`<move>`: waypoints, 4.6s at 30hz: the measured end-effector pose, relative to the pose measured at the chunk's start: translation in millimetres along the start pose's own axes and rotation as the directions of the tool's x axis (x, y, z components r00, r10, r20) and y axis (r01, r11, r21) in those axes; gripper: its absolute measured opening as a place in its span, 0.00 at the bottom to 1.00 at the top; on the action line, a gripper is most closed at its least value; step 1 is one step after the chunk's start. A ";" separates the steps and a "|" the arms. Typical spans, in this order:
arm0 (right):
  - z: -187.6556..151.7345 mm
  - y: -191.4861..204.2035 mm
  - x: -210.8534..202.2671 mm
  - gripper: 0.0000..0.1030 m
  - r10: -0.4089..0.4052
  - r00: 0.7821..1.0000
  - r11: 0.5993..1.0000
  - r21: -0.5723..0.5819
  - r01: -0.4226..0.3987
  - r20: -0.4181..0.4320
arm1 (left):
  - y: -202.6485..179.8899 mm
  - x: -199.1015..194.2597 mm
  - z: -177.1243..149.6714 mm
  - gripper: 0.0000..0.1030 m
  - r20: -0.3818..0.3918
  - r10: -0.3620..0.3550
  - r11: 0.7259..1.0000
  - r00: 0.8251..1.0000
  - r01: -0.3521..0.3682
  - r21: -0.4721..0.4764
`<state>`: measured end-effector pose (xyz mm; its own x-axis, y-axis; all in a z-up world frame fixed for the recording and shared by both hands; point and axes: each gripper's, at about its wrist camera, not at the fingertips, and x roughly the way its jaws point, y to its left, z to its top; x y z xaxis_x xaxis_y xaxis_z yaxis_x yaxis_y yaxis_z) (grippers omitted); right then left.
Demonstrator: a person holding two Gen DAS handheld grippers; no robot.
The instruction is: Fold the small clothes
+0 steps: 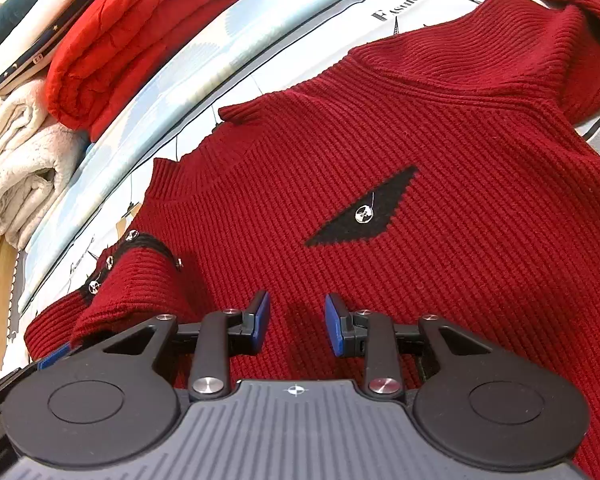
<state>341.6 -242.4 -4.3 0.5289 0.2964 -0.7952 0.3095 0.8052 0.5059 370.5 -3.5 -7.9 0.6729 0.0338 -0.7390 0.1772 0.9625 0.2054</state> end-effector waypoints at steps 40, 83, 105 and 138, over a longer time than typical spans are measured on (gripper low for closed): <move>1.4 -1.3 1.6 0.32 -0.033 0.999 0.999 0.008 0.033 0.002 | 17.3 16.0 -4.8 0.63 -0.124 -0.341 0.901 0.932 0.287 -0.324; 0.2 -20.6 2.0 0.49 0.014 0.999 0.991 0.135 -0.018 0.029 | 195.0 -7.1 -44.8 0.64 -0.102 0.015 0.494 0.995 -0.096 -0.864; 79.6 -41.5 -31.9 0.08 0.001 0.947 0.995 0.098 -0.034 0.320 | 211.3 -14.9 -46.9 0.65 -0.102 0.043 0.490 0.994 -0.110 -0.865; 74.3 -70.8 -34.5 0.28 -0.199 0.960 0.956 0.256 0.145 0.198 | 108.0 24.7 0.2 0.28 0.021 -0.205 0.794 0.978 0.179 -0.581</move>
<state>360.2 -347.8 12.2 0.6028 0.0222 -0.7976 0.5750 0.6810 0.4535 406.3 101.2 -3.9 0.6369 -0.1702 -0.7519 -0.1565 0.9265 -0.3422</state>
